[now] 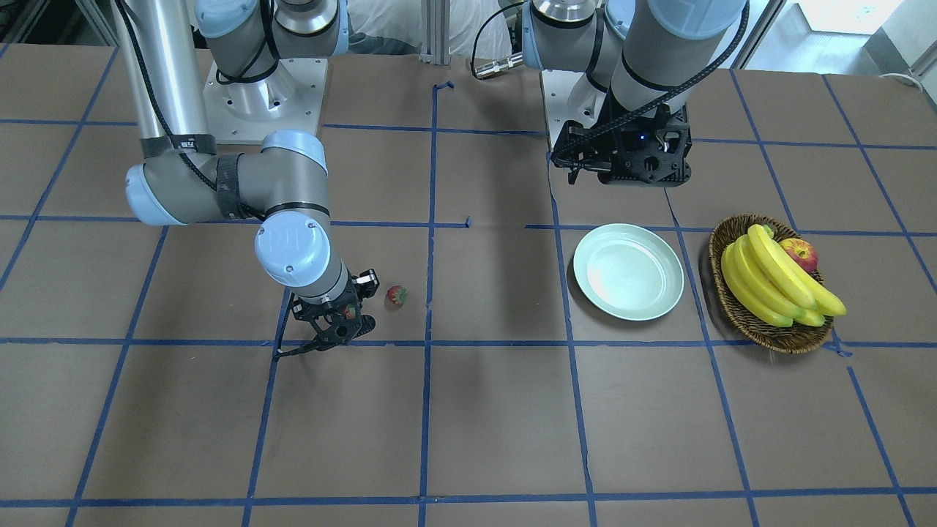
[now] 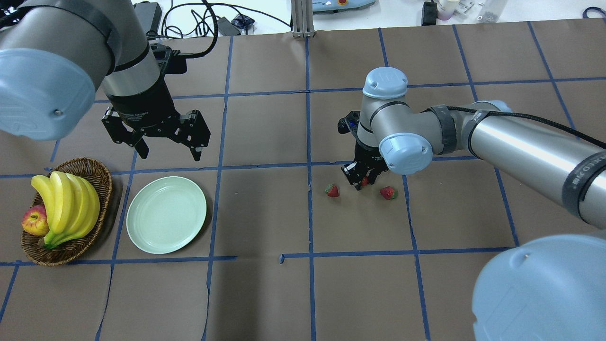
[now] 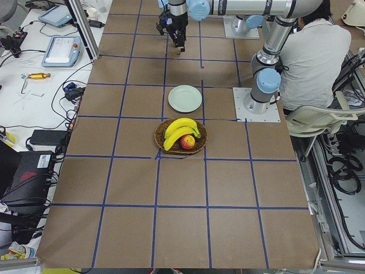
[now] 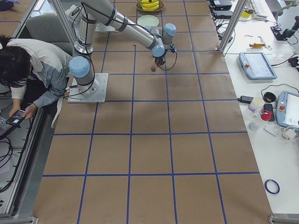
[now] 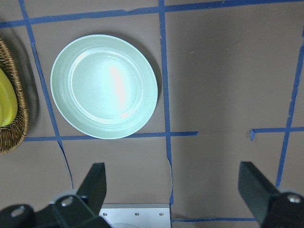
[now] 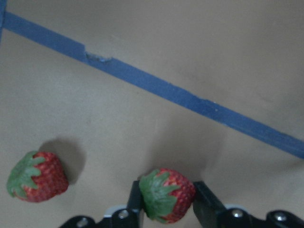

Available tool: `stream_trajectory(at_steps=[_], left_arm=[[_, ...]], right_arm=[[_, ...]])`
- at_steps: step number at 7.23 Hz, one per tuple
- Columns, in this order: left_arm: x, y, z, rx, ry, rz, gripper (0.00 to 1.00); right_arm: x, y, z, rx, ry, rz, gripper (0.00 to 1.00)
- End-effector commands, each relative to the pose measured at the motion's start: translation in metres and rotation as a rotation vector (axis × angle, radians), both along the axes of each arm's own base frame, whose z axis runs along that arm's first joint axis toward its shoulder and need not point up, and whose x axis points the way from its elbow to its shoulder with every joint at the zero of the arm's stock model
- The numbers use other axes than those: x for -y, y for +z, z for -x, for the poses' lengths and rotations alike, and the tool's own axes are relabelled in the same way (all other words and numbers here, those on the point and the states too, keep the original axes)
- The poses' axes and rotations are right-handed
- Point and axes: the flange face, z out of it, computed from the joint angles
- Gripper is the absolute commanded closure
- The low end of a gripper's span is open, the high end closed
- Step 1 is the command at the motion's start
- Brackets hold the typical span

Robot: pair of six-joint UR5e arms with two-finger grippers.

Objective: Collect all strawberries into plate
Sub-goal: 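Carry the strawberry toward the plate and release it on the table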

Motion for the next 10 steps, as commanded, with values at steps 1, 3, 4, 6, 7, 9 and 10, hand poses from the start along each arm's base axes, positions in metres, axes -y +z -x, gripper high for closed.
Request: stream_trajectory(at_steps=[1,3,4,6,7,9,10], left_arm=[[0.0,0.0,0.0,0.0,0.001,0.0,0.0],[0.0,0.0,0.0,0.001,-0.001,0.0,0.0],[0.0,0.0,0.0,0.001,-0.003,0.0,0.0],[0.0,0.0,0.0,0.001,-0.003,0.0,0.0],[0.0,0.001,0.0,0.001,-0.006,0.001,0.0],[0.003,0.01,-0.008,0.002,-0.006,0.021,0.0],[0.006,0.015,-0.019,0.018,0.011,0.037,0.0]], right_arm=[[0.004,0.005,0.0,-0.002,-0.006,0.014,1.0],[0.008,0.014,0.004,-0.036,0.001,0.042,1.0],[0.014,0.031,0.003,-0.039,-0.006,0.073,1.0],[0.025,0.055,-0.001,-0.034,-0.007,0.119,1.0],[0.027,0.074,-0.013,-0.028,-0.004,0.149,1.0],[0.017,0.086,-0.056,-0.023,-0.042,0.171,1.0],[0.004,0.083,-0.082,-0.029,-0.048,0.168,1.0]])
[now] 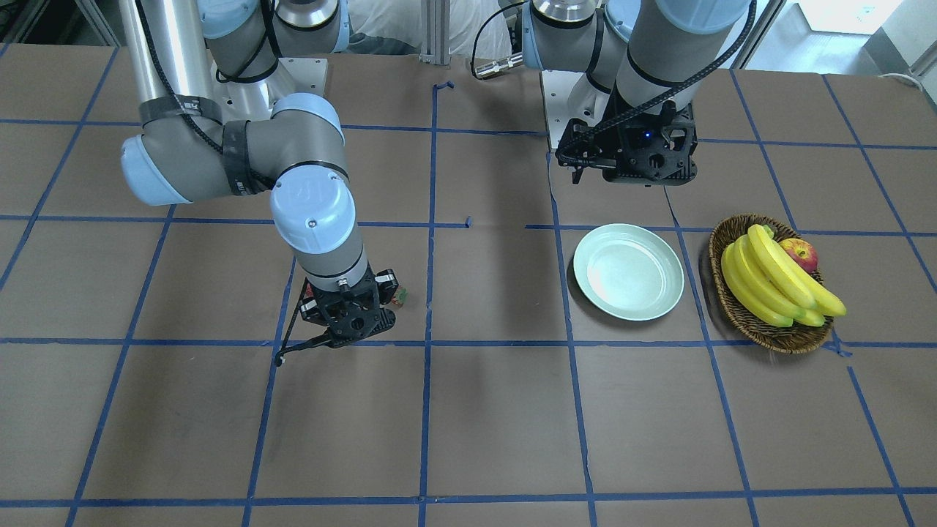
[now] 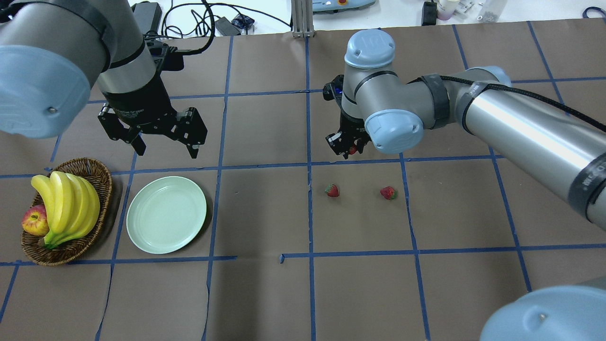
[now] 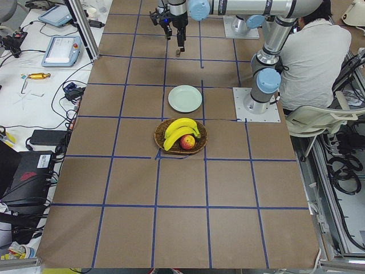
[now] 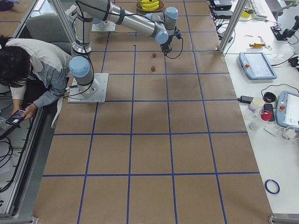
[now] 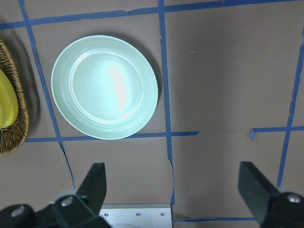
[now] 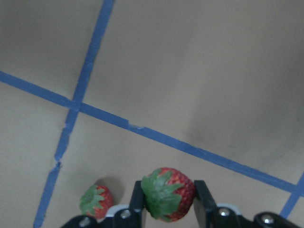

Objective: Collect all strawberries into plate
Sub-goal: 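Carry the strawberry toward the plate and release it on the table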

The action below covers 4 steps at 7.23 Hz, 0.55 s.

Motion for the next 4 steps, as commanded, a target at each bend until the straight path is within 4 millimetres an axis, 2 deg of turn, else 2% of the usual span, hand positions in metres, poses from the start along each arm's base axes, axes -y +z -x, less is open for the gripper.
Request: stream_trajectory(at_steps=[1,4], left_arm=[[0.005,0.008,-0.021,0.028,0.033,0.022,0.0],[0.008,0.009,-0.035,0.029,0.062,0.024,0.0]], right_arm=[[-0.027,-0.002,-0.053,0.003,-0.03,-0.005,1.0],[-0.059,-0.025,-0.108,-0.01,0.002,-0.032,1.0]])
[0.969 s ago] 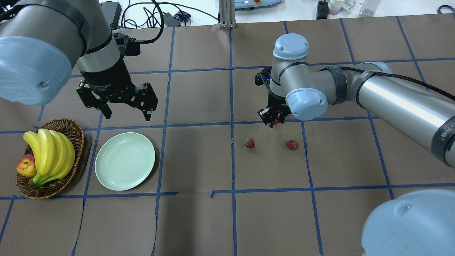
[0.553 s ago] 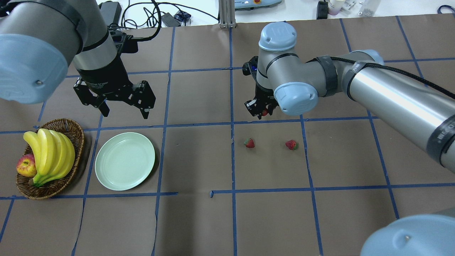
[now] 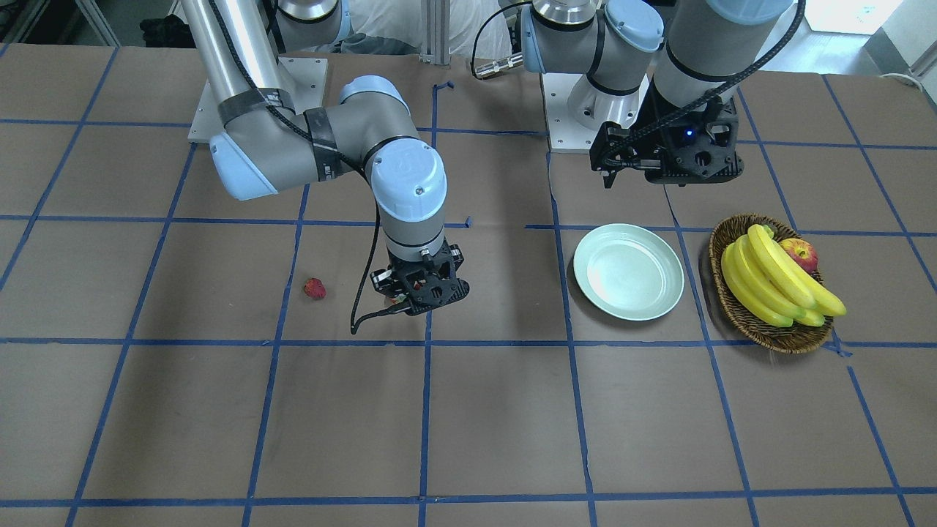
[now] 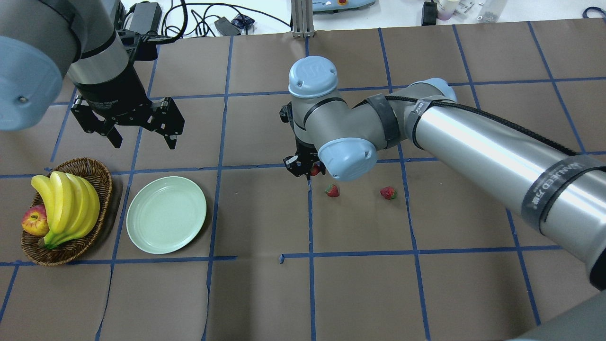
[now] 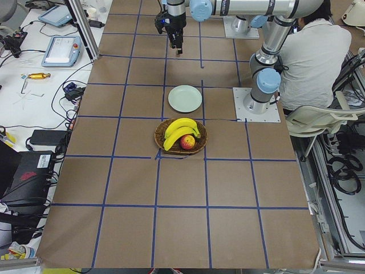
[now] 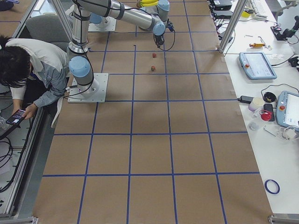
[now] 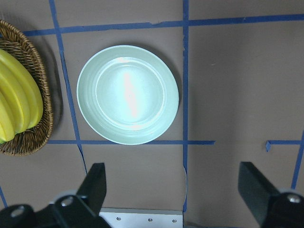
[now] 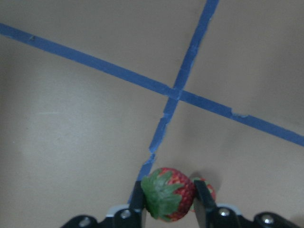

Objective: Collect all strawberries into plate
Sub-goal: 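Carry the strawberry toward the plate and release it on the table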

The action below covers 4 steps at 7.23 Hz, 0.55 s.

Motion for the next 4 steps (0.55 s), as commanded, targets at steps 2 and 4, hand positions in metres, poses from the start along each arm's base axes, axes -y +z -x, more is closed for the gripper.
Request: stream_trajectory(at_steps=[2,4], left_arm=[[0.001,0.001,-0.005,0.0,0.01,0.002,0.0],[0.0,0.001,-0.005,0.0,0.01,0.002,0.0]], right_arm=[[-0.008,-0.03,-0.05,0.028,0.018,-0.016,1.0],[-0.003,-0.045,-0.061,0.033,0.022,-0.033,1.0]])
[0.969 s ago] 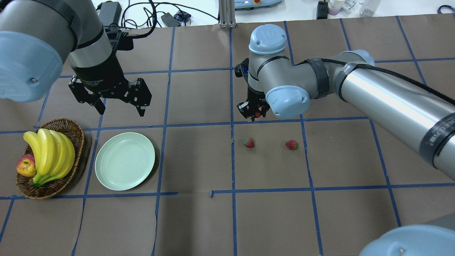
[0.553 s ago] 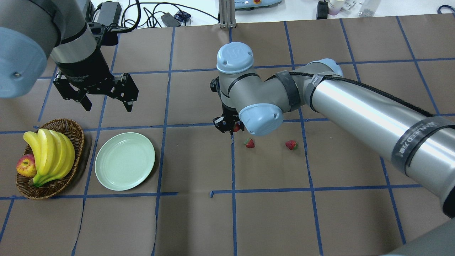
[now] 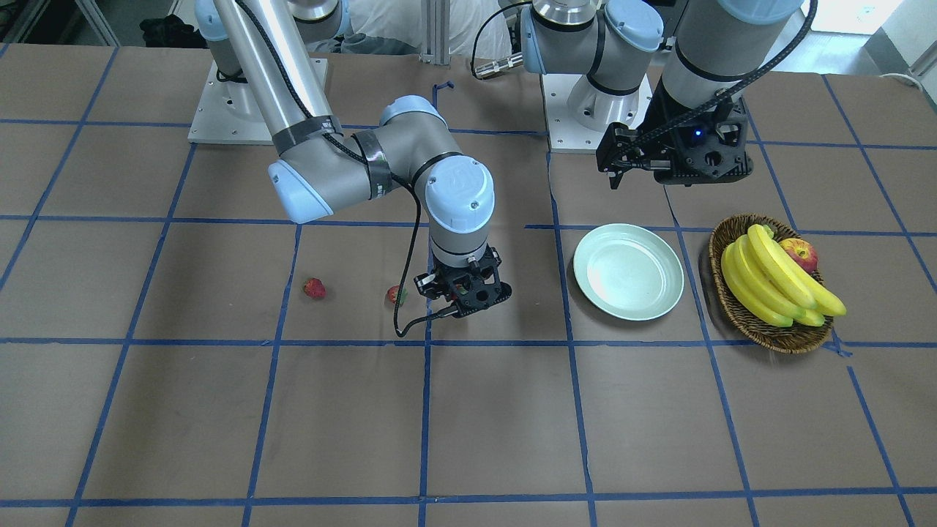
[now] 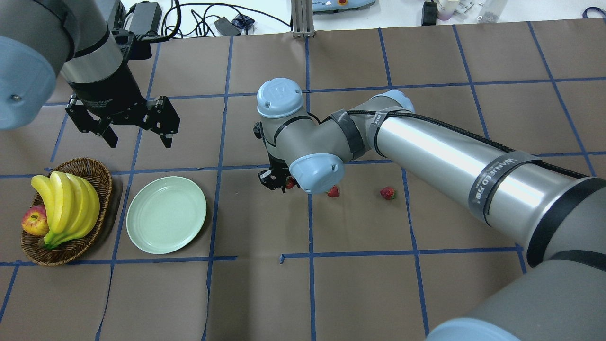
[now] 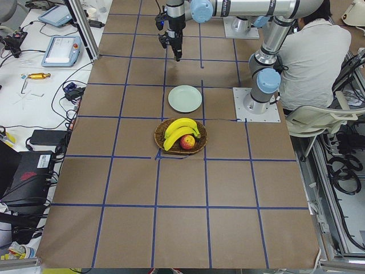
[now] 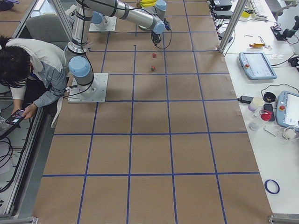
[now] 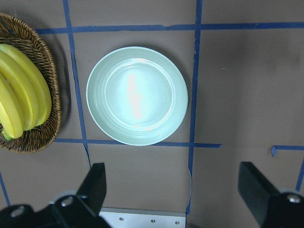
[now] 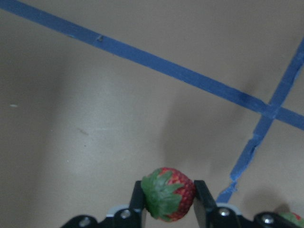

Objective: Collect all strawberries into plate
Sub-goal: 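Carry the strawberry toward the plate and release it on the table, then lower the right gripper onto a second strawberry and grasp it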

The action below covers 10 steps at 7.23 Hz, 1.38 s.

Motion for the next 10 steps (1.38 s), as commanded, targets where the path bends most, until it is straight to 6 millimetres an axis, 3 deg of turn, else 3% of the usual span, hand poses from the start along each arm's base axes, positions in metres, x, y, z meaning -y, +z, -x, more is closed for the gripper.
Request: stream_trajectory(at_steps=[1,2,3,5,6,7,8,10], left_arm=[[-0.001,-0.002,0.001,-0.002,-0.001,-0.004,0.0],[-0.001,-0.003,0.001,0.0,-0.003,-0.005,0.0],[-0.001,-0.003,0.001,0.0,-0.003,-0.005,0.0],[-0.002,-0.003,0.001,0.001,-0.003,-0.005,0.0],[-0.002,-0.003,0.001,0.003,-0.003,-0.008,0.0],[-0.003,-0.007,0.002,0.001,-0.005,-0.016,0.0],[-0.003,-0.008,0.003,0.001,-0.006,-0.018,0.0],[-0.003,-0.009,0.005,0.003,-0.006,-0.02,0.0]], right_arm=[[0.004,-0.016,-0.008,0.0,0.003,-0.014,0.9],[0.004,-0.017,-0.008,-0.002,0.003,-0.017,0.34],[0.005,-0.017,-0.008,-0.001,0.0,-0.015,0.0],[0.006,-0.003,-0.005,-0.005,0.006,0.003,0.0],[0.005,0.028,0.0,0.002,-0.011,0.036,0.0],[0.004,0.055,0.021,-0.083,-0.005,0.045,0.0],[0.011,0.056,0.043,-0.13,-0.01,0.027,0.0],[0.019,0.038,0.075,-0.142,0.029,-0.018,0.0]])
